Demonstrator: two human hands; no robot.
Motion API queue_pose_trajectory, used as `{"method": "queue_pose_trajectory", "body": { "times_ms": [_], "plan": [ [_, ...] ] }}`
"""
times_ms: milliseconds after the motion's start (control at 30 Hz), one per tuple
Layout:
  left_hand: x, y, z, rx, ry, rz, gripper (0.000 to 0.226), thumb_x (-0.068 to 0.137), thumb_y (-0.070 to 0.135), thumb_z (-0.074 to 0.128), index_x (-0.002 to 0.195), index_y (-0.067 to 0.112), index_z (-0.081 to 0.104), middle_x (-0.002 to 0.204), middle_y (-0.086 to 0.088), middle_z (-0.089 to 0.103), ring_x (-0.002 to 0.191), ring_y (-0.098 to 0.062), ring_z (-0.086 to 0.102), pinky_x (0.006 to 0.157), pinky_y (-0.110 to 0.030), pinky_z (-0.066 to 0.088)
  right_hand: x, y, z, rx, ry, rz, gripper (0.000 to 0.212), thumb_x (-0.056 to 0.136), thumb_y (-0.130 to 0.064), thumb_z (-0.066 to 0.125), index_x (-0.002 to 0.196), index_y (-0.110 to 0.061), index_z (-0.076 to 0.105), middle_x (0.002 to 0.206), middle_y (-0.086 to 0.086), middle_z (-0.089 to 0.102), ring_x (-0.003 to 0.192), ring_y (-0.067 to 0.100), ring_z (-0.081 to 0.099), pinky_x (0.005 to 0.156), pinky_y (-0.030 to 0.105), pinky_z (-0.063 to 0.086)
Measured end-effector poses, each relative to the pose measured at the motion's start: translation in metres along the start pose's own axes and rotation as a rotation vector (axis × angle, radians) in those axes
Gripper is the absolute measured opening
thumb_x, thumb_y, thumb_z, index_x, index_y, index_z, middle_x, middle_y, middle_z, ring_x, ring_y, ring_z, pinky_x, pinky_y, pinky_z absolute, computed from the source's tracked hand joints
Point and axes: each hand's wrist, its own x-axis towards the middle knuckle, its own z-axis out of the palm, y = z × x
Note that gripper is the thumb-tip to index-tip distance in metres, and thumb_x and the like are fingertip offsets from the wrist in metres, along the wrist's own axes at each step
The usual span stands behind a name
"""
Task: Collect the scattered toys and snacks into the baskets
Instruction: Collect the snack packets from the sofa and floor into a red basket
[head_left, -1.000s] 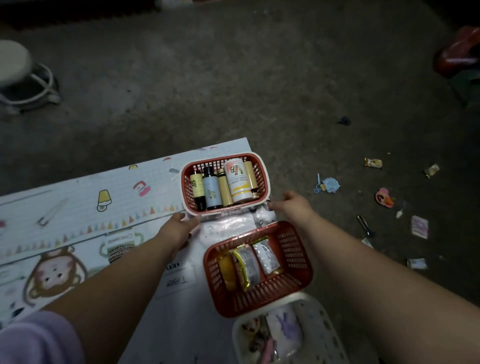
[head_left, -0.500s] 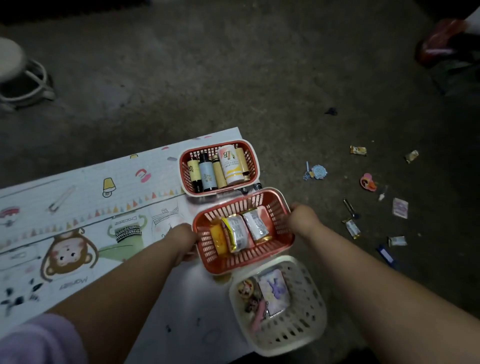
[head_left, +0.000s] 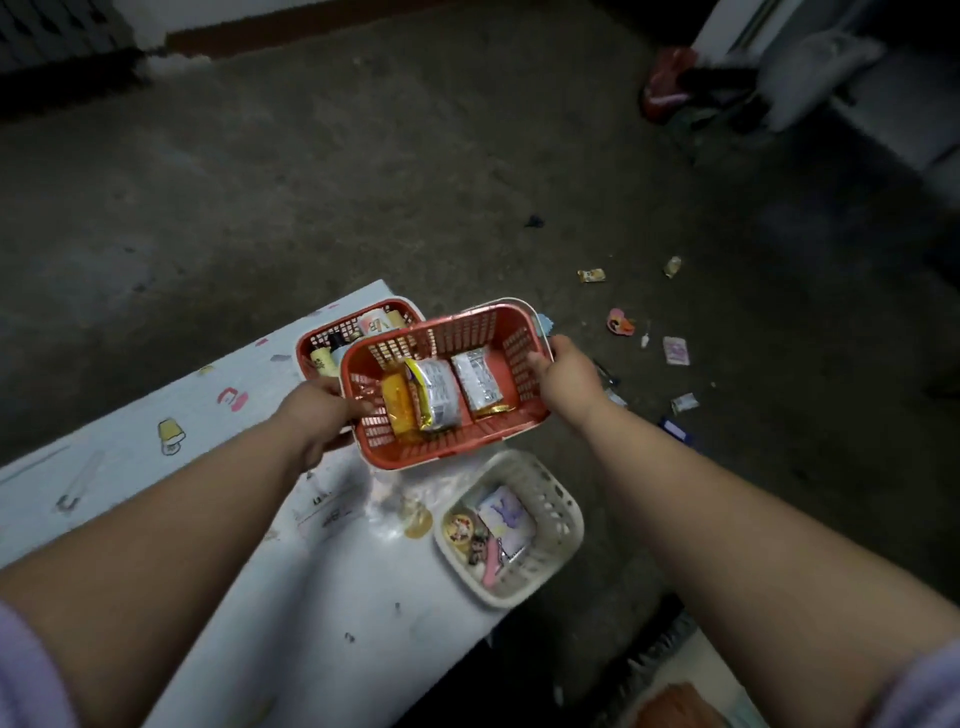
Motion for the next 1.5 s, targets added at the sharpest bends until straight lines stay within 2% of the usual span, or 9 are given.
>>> {"method": "queue_pose_trajectory", "body": {
  "times_ms": [200,333,433,567,833,1200,1333,1433,1500],
  "plan": [
    [-0.022,0.019,0.044,0.076,-0.137,0.116,0.04,0.08,-0.004,0.068,0.117,0.003,0.054,0.109,-0.02,0.064,0.088,-0.03,0.064,0.069,-0.036,0.056,-0.065,0.041,-0.054,0.08,0.237,0.119,0.022,0.096,-0.025,0.05,0.106,-0.006,0.054,0.106,0.021,0.065,0.101,0.038,0.061,0.087,0.045,0.049],
    [-0.051,0.012,0.106,0.214,-0.231,0.227,0.014,0.085,0.004,0.065,0.092,0.007,0.053,0.083,-0.019,0.058,0.068,-0.026,0.057,0.059,-0.029,0.051,-0.125,0.098,-0.091,0.169,0.383,0.253,0.02,0.095,-0.025,0.05,0.098,-0.005,0.053,0.1,0.019,0.065,0.096,0.036,0.061,0.08,0.038,0.048],
    [-0.073,0.0,0.152,0.302,-0.311,0.27,0.025,0.088,0.007,0.063,0.072,0.012,0.045,0.066,-0.013,0.05,0.059,-0.022,0.049,0.06,-0.03,0.045,-0.169,0.141,-0.109,0.252,0.481,0.336,0.014,0.094,-0.026,0.053,0.088,-0.013,0.05,0.089,0.012,0.061,0.093,0.033,0.061,0.076,0.034,0.046],
    [-0.13,-0.036,0.229,0.431,-0.505,0.238,0.027,0.087,0.008,0.064,0.074,0.017,0.042,0.067,-0.009,0.051,0.057,-0.02,0.05,0.057,-0.027,0.046,-0.247,0.225,-0.127,0.366,0.618,0.489,0.018,0.093,-0.026,0.055,0.088,-0.009,0.053,0.091,0.018,0.065,0.09,0.036,0.062,0.08,0.044,0.051],
    [-0.225,-0.186,0.347,0.769,-0.762,0.148,0.02,0.084,0.002,0.062,0.088,0.013,0.046,0.08,-0.014,0.057,0.063,-0.024,0.056,0.044,-0.024,0.052,-0.426,0.375,-0.089,0.629,0.814,0.824,0.021,0.095,-0.024,0.053,0.109,-0.009,0.058,0.103,0.01,0.066,0.097,0.029,0.062,0.084,0.032,0.048],
    [-0.272,-0.366,0.399,1.066,-0.725,0.224,0.027,0.095,0.002,0.048,0.12,-0.006,0.051,0.107,-0.028,0.056,0.068,-0.027,0.056,0.037,-0.027,0.051,-0.572,0.484,0.036,1.164,0.652,0.999,0.028,0.09,-0.005,0.057,0.117,-0.006,0.061,0.114,0.016,0.066,0.101,0.031,0.063,0.096,0.048,0.049],
    [-0.264,-0.394,0.422,1.237,-0.625,0.308,0.031,0.091,0.01,0.054,0.117,-0.007,0.056,0.117,-0.027,0.062,0.095,-0.038,0.065,0.072,-0.04,0.059,-0.607,0.507,0.054,1.05,0.503,1.116,0.031,0.097,-0.025,0.051,0.123,-0.011,0.058,0.118,0.01,0.063,0.1,0.023,0.06,0.087,0.034,0.051],
    [-0.27,-0.395,0.435,1.396,-0.499,0.472,0.027,0.089,0.022,0.06,0.096,-0.005,0.061,0.096,-0.022,0.065,0.085,-0.034,0.062,0.069,-0.037,0.049,-0.619,0.531,0.065,0.913,0.418,1.184,0.031,0.094,-0.021,0.052,0.124,-0.015,0.057,0.117,0.006,0.062,0.087,0.016,0.059,0.067,0.022,0.045],
    [-0.267,-0.399,0.451,1.387,-0.485,0.476,0.031,0.088,0.027,0.059,0.094,-0.004,0.061,0.097,-0.021,0.065,0.087,-0.034,0.062,0.073,-0.037,0.05,-0.616,0.549,0.07,0.883,0.402,1.19,0.037,0.092,-0.018,0.054,0.129,-0.017,0.053,0.124,0.006,0.06,0.1,0.021,0.06,0.081,0.026,0.051]
  ]
}}
